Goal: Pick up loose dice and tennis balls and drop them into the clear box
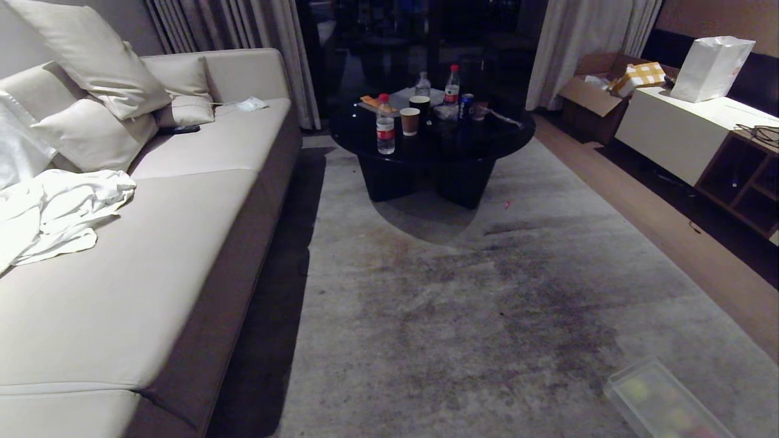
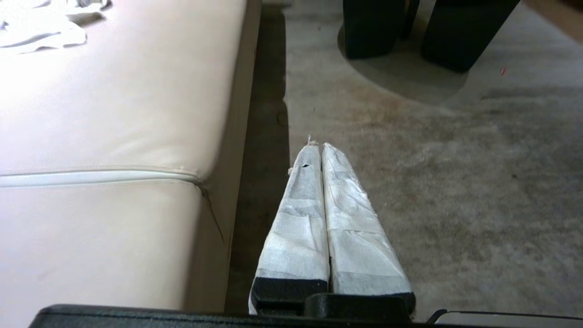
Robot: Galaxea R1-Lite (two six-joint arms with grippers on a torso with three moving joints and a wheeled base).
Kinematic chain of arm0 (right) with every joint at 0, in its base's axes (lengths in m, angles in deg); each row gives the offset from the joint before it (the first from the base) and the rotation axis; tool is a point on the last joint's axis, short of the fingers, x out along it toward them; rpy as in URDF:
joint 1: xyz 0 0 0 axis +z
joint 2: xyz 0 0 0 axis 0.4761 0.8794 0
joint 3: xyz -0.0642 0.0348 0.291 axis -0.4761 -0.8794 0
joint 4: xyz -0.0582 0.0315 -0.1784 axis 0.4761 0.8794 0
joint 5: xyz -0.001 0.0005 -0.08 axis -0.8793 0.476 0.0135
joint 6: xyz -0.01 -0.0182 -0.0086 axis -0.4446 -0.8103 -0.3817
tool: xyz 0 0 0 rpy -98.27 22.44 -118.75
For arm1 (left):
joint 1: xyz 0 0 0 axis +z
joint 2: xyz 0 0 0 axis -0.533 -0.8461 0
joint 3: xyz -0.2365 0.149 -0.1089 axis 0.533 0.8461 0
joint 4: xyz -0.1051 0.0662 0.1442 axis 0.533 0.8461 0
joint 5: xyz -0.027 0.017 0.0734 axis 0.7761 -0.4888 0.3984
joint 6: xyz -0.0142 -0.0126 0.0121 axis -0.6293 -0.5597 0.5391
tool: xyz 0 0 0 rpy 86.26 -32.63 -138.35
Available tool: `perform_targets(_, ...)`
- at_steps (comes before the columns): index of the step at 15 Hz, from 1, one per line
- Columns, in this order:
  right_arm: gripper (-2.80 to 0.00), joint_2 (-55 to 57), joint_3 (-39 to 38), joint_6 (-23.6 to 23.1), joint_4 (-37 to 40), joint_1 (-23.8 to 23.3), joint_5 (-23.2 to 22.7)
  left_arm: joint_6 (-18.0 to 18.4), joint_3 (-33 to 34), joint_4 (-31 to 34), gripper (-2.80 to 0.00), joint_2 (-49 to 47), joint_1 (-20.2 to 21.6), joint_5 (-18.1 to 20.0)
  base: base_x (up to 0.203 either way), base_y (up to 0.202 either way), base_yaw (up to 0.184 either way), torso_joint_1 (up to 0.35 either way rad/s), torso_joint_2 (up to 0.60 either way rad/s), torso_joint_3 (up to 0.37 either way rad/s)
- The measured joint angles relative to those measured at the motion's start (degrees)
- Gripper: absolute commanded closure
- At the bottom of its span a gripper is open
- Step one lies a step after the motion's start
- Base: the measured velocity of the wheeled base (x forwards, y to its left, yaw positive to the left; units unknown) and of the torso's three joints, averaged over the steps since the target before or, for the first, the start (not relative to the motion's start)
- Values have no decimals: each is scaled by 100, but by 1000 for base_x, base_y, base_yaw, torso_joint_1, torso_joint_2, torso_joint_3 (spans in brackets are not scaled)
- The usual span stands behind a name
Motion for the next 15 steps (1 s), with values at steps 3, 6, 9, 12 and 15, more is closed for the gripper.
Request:
perform_targets(3,0,0,0,-1,1,0,0,-24,0,4,0,0,0,-17,0,0,0,3,1,85)
perform_targets(6,0,0,0,2,0,2,0,-17,0,-3,0,0,0,-16,0,0,0,2,2,60)
perform_targets(9,0,0,0,0,-2,2,0,-25,0,-1,0,0,0,-28,0,0,0,2,2,139)
perform_targets(12,0,0,0,-4,-2,-1,-2,-118,0,1,0,0,0,-57,0,0,0,2,1,31)
perform_targets(15,0,0,0,-2,-2,0,0,-178,0,-1,0,0,0,-61,0,0,0,0,0,0)
